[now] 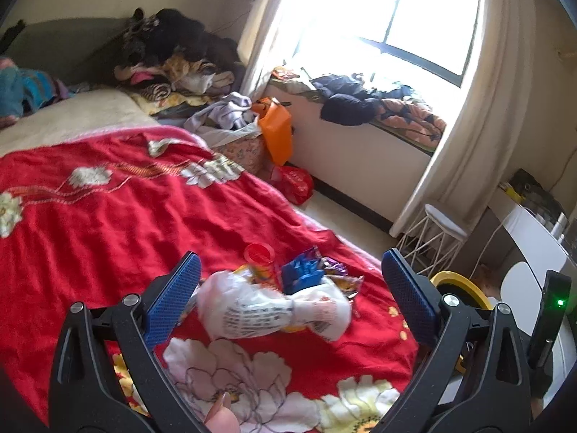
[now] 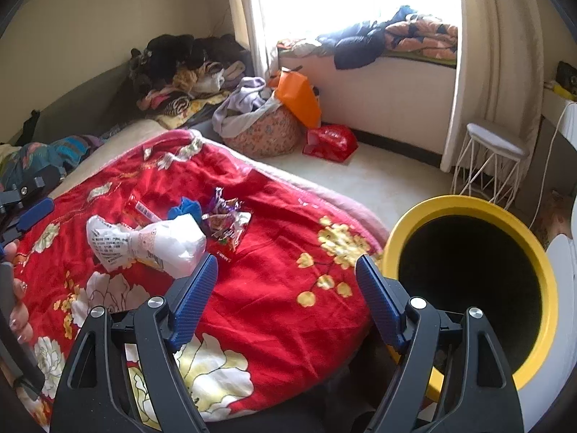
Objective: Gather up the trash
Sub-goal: 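Grasp the white printed plastic bag with the left gripper while the right grasps a red snack packet, then carry the white bag and red snack packet over the yellow bin opening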
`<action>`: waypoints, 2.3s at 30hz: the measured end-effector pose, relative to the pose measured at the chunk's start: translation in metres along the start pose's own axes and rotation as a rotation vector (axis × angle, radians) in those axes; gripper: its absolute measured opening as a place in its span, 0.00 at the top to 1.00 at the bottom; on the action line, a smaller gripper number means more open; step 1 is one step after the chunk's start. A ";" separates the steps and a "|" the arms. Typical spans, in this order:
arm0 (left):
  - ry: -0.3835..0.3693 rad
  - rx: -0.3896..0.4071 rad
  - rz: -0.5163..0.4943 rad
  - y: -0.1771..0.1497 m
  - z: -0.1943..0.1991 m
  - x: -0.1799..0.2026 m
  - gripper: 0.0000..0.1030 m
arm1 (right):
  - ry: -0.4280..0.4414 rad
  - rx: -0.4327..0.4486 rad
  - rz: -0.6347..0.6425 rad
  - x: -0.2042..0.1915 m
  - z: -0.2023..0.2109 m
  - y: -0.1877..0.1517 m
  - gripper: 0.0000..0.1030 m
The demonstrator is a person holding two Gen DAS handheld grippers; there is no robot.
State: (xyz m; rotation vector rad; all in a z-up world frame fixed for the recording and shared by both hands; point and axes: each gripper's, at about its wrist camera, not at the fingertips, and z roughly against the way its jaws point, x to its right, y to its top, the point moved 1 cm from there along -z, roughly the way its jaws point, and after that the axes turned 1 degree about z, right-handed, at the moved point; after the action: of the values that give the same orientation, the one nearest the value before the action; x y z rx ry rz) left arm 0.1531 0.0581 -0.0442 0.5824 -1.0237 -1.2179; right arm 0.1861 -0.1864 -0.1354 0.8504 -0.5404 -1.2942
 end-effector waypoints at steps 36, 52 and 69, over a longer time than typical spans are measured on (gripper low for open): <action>-0.139 -0.258 0.188 -0.040 -0.063 -0.056 0.63 | 0.191 -0.220 -0.109 -0.021 -0.089 -0.008 0.75; -0.238 -0.263 0.036 -0.043 -0.041 -0.008 0.69 | 0.087 -0.106 -0.139 0.022 -0.014 -0.025 0.75; -0.287 -0.241 -0.056 -0.038 -0.026 0.037 0.70 | 0.049 -0.018 -0.193 0.061 0.034 -0.025 0.75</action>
State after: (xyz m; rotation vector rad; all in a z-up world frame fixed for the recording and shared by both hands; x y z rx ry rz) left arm 0.1583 0.0083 -0.0754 0.2535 -1.0823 -1.4794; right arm 0.1587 -0.2550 -0.1415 0.9350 -0.4145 -1.4476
